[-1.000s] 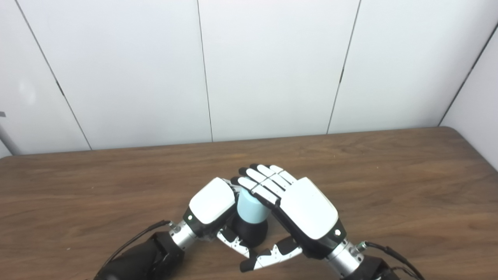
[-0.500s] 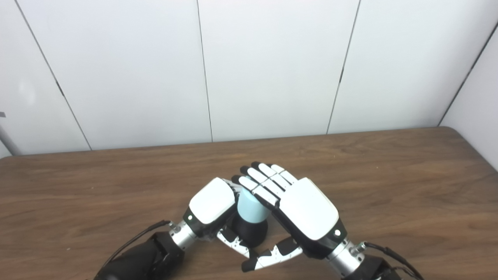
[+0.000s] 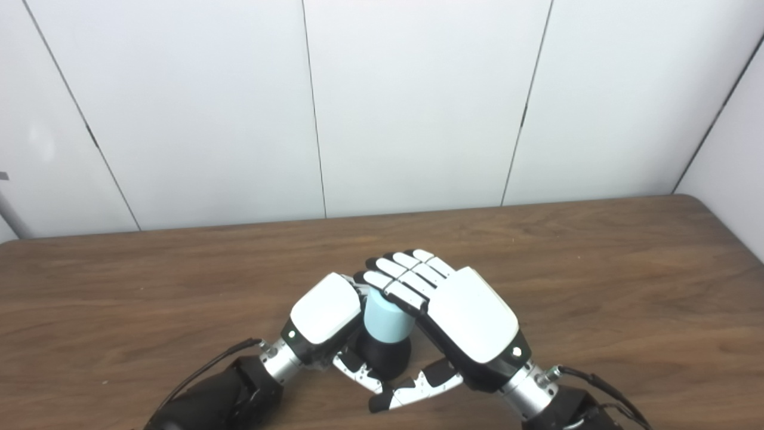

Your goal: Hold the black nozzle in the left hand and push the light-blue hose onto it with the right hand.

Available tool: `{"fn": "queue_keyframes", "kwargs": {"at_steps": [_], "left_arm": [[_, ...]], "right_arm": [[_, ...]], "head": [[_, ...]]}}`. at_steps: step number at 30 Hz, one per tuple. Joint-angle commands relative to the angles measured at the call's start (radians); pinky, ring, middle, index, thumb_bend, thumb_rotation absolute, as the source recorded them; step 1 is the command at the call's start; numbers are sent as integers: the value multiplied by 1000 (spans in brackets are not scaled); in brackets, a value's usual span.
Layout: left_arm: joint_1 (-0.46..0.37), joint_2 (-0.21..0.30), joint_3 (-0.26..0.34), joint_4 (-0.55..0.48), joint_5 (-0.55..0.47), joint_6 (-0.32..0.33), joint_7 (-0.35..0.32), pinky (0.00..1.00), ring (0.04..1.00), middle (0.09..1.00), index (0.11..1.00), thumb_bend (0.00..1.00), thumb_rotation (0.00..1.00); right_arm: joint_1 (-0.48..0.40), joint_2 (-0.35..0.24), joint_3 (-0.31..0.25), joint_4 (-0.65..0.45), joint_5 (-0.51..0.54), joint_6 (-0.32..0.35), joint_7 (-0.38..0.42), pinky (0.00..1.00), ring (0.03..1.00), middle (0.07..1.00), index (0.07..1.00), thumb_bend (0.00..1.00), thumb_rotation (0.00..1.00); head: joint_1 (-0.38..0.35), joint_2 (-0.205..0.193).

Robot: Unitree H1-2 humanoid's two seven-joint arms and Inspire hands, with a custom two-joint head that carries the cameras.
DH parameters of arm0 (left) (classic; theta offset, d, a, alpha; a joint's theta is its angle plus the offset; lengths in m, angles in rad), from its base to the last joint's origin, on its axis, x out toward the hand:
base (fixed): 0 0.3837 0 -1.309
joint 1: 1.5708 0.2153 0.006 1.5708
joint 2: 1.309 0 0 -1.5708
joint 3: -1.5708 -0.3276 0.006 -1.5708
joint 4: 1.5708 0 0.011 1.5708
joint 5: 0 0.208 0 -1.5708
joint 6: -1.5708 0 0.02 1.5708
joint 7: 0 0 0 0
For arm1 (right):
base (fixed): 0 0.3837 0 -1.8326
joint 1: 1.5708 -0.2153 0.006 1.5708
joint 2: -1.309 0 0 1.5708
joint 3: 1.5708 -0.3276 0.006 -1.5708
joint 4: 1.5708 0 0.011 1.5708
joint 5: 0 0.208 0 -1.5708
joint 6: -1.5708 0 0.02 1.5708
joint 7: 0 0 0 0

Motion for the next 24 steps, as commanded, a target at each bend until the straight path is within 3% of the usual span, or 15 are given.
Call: {"fn": "queue_keyframes", "kwargs": {"at_steps": [1, 6, 11, 12, 14, 16, 21, 24], "left_arm": [[229, -86, -88, 69, -30, -3, 15, 210, 289, 437, 530, 516, 0], [238, -87, -71, 58, -37, -3, -11, 233, 327, 440, 534, 515, 0], [239, -86, -73, 54, -44, -3, -9, 197, 275, 415, 532, 513, 0], [239, -85, -73, 54, -46, -3, -11, 192, 260, 444, 509, 518, 0], [239, -85, -73, 54, -48, -3, -13, 184, 253, 468, 489, 522, 0], [239, -85, -72, 54, -47, -3, -14, 199, 279, 433, 521, 516, 0], [238, -88, -74, 61, -36, -3, 3, 145, 200, 469, 486, 523, 0], [236, -88, -78, 65, -36, -3, 8, 182, 262, 439, 526, 516, 0]], "right_arm": [[19, -30, 25, 8, -9, 7, 101, 838, 839, 846, 812, 818, 826], [20, -38, 39, 20, -24, -9, 83, 840, 844, 848, 807, 817, 813], [24, -45, 49, 27, -38, -10, 72, 853, 875, 879, 836, 801, 827], [25, -47, 50, 30, -40, -11, 69, 855, 878, 882, 839, 800, 828], [25, -49, 51, 33, -42, -9, 67, 862, 889, 893, 847, 797, 821], [26, -51, 53, 34, -49, -8, 69, 878, 898, 901, 858, 791, 828], [29, -54, 57, 34, -87, 2, 83, 921, 933, 930, 876, 777, 840], [33, -50, 59, 31, -116, 15, 105, 948, 951, 953, 904, 766, 873]], "head": [[-2, 2], [0, 1], [0, 2], [0, 2], [0, 2], [0, 2], [1, 0], [1, 0]]}}
